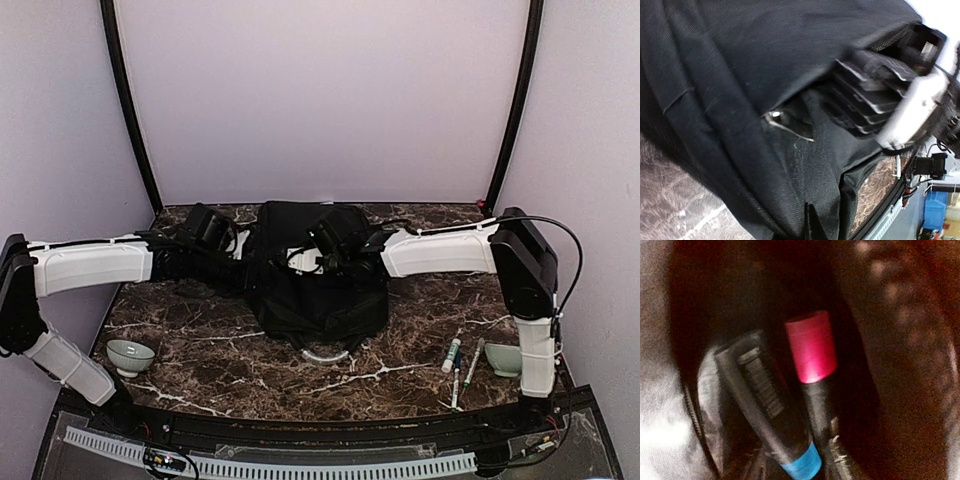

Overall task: Pack the student bag
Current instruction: Adjust the student bag at the center of the board, then grab the glue stick from the corner of the board, then place the glue stick in the lower front pocket of the bag.

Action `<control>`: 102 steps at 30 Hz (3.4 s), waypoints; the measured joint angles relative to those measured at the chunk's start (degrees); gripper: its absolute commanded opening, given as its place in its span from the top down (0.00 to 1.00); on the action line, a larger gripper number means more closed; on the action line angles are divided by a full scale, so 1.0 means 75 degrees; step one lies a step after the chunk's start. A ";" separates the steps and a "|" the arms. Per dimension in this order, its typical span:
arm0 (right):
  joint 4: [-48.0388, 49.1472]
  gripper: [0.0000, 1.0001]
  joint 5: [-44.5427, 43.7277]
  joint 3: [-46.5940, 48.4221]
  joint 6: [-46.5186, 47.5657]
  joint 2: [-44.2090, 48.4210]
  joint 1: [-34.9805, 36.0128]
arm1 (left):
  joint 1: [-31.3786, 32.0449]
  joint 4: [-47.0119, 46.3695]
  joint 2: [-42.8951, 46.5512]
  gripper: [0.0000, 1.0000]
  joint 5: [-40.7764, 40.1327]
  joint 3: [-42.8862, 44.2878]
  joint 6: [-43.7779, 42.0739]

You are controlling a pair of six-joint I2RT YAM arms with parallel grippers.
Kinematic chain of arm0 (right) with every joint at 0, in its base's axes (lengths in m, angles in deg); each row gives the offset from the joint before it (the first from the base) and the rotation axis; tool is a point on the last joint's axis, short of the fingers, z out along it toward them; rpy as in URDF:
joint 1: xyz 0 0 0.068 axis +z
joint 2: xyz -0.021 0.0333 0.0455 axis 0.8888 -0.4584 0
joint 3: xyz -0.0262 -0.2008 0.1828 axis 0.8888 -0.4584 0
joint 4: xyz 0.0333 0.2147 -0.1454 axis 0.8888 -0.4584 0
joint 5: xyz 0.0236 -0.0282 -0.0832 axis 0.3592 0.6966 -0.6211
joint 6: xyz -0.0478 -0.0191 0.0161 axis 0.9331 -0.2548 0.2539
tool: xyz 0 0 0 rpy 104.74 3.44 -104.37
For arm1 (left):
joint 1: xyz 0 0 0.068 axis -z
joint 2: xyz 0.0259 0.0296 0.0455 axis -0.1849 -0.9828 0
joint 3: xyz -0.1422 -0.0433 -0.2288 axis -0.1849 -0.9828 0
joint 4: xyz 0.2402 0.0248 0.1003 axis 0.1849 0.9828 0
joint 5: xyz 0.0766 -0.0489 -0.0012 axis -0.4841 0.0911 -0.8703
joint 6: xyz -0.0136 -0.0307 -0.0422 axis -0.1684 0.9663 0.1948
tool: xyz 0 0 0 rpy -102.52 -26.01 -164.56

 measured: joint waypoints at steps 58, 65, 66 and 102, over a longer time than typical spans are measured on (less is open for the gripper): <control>-0.6088 0.44 0.2760 -0.4908 0.1877 0.5196 -0.1813 | -0.0533 -0.0664 -0.0329 1.00 0.0458 0.0729 -0.3223; -0.5805 0.47 0.2381 -0.5327 0.2087 0.4922 -0.1801 | -0.0641 -0.0705 -0.0329 1.00 0.0586 0.0702 -0.3197; -0.5753 0.49 0.2331 -0.5380 0.2101 0.4884 -0.1801 | -0.0656 -0.0726 -0.0329 1.00 0.0615 0.0688 -0.3191; -0.3442 0.92 0.4153 -0.0385 -0.0659 0.2713 -0.1198 | -0.0793 -0.0860 -0.0379 1.00 0.0982 0.0603 -0.3048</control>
